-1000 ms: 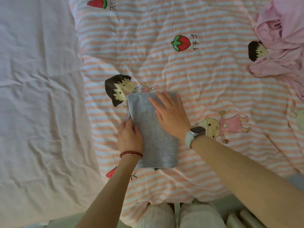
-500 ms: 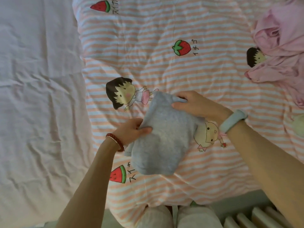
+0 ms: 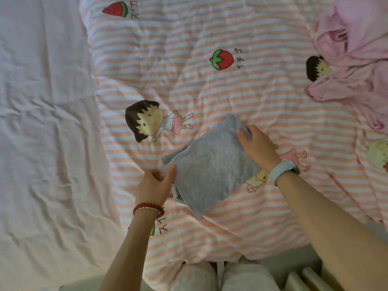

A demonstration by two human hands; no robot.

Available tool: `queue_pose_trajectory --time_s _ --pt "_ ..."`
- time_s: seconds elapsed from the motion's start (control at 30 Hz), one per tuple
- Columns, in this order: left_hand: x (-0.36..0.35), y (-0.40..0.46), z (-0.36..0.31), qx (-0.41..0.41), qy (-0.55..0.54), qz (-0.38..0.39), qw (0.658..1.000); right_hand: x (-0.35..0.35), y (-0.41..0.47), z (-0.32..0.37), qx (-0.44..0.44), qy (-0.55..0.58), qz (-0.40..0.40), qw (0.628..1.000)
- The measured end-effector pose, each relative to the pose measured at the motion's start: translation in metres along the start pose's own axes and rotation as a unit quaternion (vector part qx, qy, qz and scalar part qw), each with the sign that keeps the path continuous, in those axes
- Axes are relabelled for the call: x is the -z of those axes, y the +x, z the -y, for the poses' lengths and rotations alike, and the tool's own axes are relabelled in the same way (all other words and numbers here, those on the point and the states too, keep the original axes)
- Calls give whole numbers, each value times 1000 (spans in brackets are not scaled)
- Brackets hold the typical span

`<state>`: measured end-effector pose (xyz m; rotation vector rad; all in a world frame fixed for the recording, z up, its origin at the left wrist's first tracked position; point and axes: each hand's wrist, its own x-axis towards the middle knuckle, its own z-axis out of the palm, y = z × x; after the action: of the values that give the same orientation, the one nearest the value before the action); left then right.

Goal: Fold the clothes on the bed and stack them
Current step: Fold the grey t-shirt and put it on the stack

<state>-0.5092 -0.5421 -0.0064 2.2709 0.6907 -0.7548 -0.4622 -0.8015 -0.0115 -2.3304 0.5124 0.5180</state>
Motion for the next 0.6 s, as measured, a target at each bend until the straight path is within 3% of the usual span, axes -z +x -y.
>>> queue_pose_trajectory --time_s 0.13,0.23,0.33,0.43,0.53,0.6 --pt "-6 -5 -9 -31 -171 133 976 2 2 -5 22 20 -2 1000" --pt "-17 -9 -19 -28 -283 53 957 8 -3 -13 58 40 -12 997" --pt "-27 -6 -24 -20 -327 -11 945 14 -15 -23 104 93 -55 989" --pt "-33 -1 -36 -23 -345 -37 938 18 -20 -35 66 161 -75 982" --pt "-34 4 -39 5 -283 -21 959 19 -15 -39 7 128 -21 992" --pt "-29 6 -35 38 -302 28 952 19 -9 -37 2 100 12 995"
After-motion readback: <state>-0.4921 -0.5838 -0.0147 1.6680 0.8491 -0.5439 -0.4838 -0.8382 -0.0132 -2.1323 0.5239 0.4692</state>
